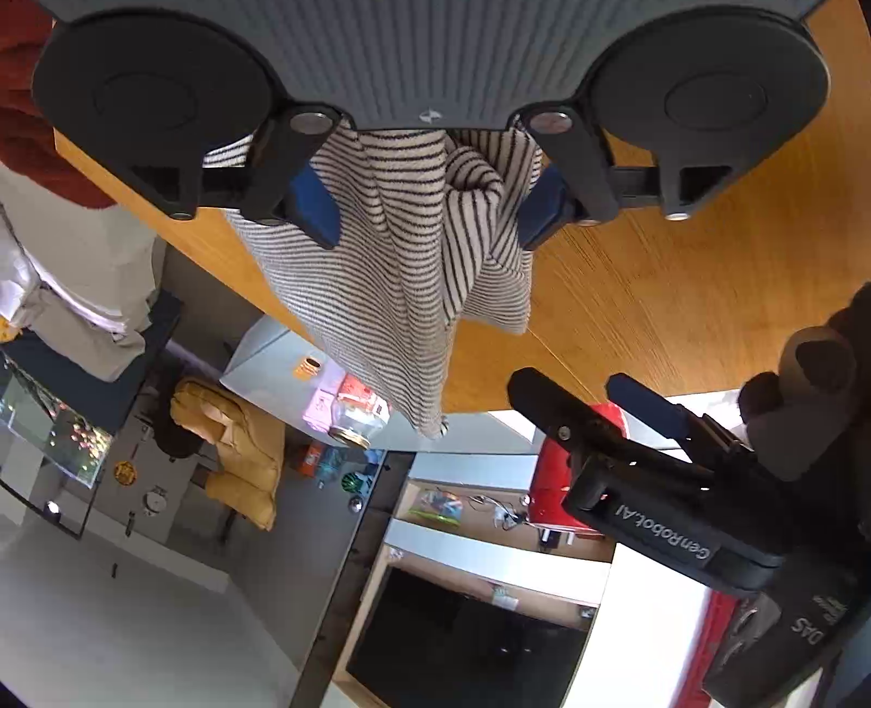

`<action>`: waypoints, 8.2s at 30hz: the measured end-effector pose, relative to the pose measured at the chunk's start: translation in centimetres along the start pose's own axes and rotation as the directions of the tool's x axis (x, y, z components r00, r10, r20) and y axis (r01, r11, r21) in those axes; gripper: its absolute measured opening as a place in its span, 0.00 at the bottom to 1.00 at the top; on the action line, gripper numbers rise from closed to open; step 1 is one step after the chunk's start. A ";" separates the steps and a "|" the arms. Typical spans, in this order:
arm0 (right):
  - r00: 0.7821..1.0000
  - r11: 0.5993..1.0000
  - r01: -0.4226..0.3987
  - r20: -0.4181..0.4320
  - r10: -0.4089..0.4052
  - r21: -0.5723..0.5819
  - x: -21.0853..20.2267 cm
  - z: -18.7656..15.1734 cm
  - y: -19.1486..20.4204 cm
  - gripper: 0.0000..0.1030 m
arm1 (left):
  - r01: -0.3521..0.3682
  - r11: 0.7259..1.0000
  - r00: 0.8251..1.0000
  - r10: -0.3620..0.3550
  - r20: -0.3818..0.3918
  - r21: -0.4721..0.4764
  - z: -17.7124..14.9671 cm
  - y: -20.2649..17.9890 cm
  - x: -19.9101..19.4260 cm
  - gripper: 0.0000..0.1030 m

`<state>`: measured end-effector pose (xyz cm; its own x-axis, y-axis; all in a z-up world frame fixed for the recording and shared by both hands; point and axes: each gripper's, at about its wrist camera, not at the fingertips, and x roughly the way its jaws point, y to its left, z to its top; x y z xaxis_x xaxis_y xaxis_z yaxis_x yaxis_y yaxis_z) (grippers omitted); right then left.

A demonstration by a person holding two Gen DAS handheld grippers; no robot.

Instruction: Fold clothes

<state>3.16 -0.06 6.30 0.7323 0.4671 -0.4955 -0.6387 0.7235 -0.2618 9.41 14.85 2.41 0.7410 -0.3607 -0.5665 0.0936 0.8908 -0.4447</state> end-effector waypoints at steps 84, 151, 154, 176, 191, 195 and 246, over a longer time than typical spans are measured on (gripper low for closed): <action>0.995 0.975 -0.056 0.092 0.036 0.217 -5.0 0.9 -6.2 1.00 | 0.071 0.994 0.997 -0.070 -0.016 0.079 3.9 -1.3 6.4 0.66; 0.997 0.908 0.078 -0.059 -0.059 0.413 -1.8 -0.2 -13.1 1.00 | 0.075 0.997 0.996 -0.073 -0.051 0.022 -1.1 -1.9 3.8 0.76; 0.984 0.909 0.155 -0.140 -0.109 0.386 0.7 -0.6 -13.3 1.00 | 0.075 0.997 0.996 -0.074 -0.052 0.012 -1.2 -1.7 3.7 0.77; 0.909 0.764 -0.144 -0.221 0.353 0.629 10.9 0.4 -16.1 1.00 | 0.057 0.998 0.997 -0.056 -0.052 0.033 -1.8 -2.0 3.5 0.82; 0.952 0.890 -0.141 -0.187 0.241 0.433 9.3 2.1 -12.6 0.90 | 0.059 0.997 0.996 -0.056 -0.065 0.056 -2.2 -2.5 3.6 0.86; 0.957 0.893 -0.127 -0.183 0.225 0.432 8.7 1.8 -12.6 0.93 | 0.059 0.996 0.996 -0.055 -0.066 0.060 -2.1 -2.5 3.5 0.86; 0.986 0.987 -0.149 -0.082 0.145 -0.051 0.2 -1.7 1.2 0.80 | -0.004 0.994 0.978 0.028 0.209 -0.113 5.9 2.0 -1.7 0.53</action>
<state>2.11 0.06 4.51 0.6102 0.5235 -0.5947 -0.7521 0.6188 -0.2269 12.25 18.86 6.65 0.8657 -0.2700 -0.4215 0.0146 0.8553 -0.5179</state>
